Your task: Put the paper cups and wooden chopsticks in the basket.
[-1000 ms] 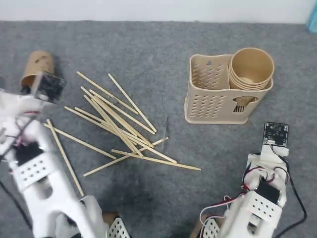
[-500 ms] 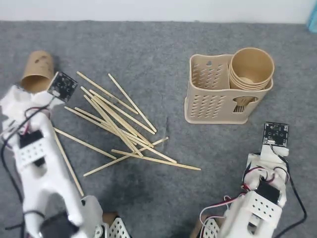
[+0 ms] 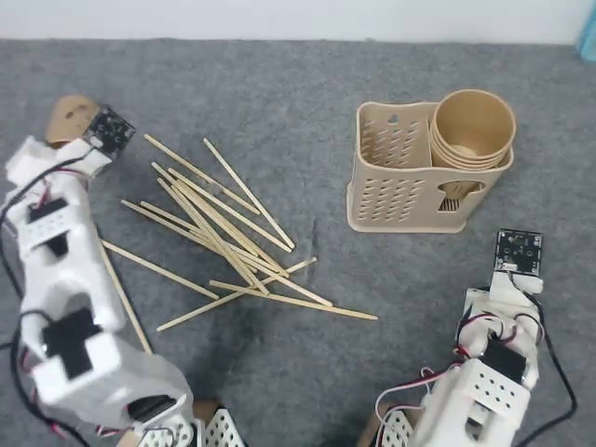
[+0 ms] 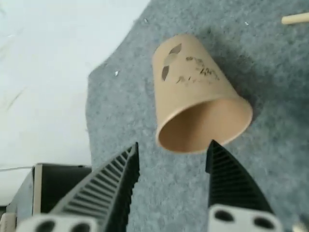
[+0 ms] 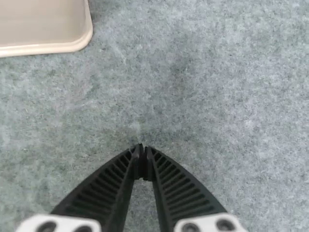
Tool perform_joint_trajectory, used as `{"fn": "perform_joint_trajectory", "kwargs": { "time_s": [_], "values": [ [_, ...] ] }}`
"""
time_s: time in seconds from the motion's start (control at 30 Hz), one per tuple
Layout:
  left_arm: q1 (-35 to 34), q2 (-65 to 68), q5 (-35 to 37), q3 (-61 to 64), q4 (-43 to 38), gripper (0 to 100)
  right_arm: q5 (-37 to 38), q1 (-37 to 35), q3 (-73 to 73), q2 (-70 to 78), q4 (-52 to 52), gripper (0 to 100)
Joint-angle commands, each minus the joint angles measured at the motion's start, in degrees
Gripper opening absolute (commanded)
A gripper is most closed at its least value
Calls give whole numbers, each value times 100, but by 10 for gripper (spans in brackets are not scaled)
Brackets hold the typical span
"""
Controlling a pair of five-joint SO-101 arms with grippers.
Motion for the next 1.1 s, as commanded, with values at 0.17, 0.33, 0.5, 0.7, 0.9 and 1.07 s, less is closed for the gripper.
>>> {"fn": "perform_joint_trajectory", "kwargs": {
  "time_s": [0.17, 0.33, 0.5, 0.7, 0.9, 1.07],
  "values": [
    [255, 1503, -26, -1710, -44, 173, 97, -22, -44, -127, -84, 9],
    [273, 2541, 44, -2747, -44, 163, 97, -40, -44, -127, -84, 9],
    [264, 3095, 1204, -3415, -659, 105, 97, -48, -44, -127, -92, 9],
    [273, 3112, 2637, -3451, -1134, 13, 97, -48, -44, -127, -92, 9],
    [176, 2989, 4149, -3512, -642, 13, 97, -48, -44, -127, -92, 9],
    [167, 2330, 5635, -3820, 1248, 13, 97, -48, -44, -127, -92, 9]
  ]
}}
